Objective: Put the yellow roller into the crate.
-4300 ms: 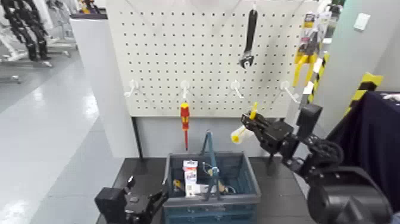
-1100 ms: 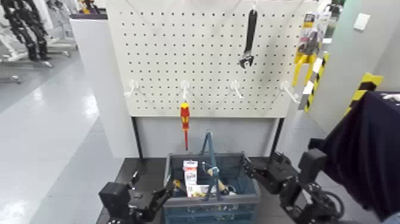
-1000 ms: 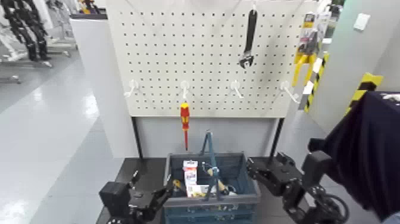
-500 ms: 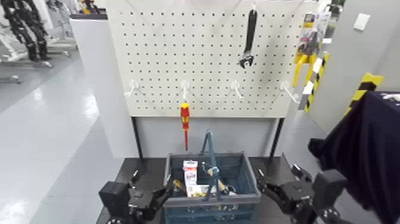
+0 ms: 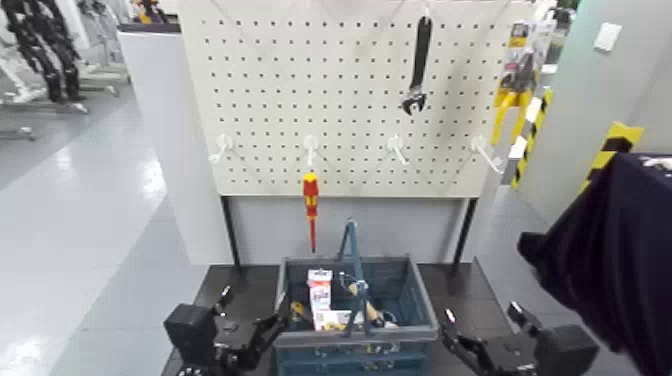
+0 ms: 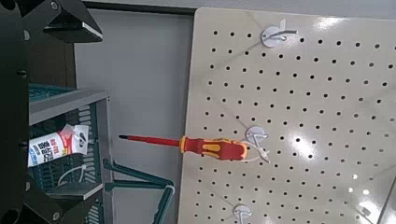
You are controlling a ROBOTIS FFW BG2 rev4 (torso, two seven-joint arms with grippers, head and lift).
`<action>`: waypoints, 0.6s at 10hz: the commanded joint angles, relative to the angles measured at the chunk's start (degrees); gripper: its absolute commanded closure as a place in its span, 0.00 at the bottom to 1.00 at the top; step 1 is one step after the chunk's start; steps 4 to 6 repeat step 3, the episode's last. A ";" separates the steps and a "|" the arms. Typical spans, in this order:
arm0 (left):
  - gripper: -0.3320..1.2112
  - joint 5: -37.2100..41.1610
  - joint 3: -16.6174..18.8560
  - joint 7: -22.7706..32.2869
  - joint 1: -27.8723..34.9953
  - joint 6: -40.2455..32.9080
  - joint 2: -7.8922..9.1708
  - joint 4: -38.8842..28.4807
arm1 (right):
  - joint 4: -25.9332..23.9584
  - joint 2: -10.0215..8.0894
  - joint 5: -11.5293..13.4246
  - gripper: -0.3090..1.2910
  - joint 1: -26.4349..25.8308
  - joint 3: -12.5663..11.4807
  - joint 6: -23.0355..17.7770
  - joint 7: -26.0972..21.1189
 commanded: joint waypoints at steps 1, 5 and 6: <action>0.33 0.00 0.19 0.00 0.19 0.07 -0.08 -0.09 | -0.04 0.64 0.60 0.23 1.30 0.46 -0.62 -0.99; 0.33 -0.09 0.28 0.00 0.37 -0.01 -0.17 -0.09 | 0.40 0.73 0.60 0.23 1.30 0.46 -0.62 -0.99; 0.33 -0.09 0.28 0.00 0.37 -0.01 -0.17 -0.09 | 0.40 0.73 0.60 0.23 1.30 0.46 -0.62 -0.99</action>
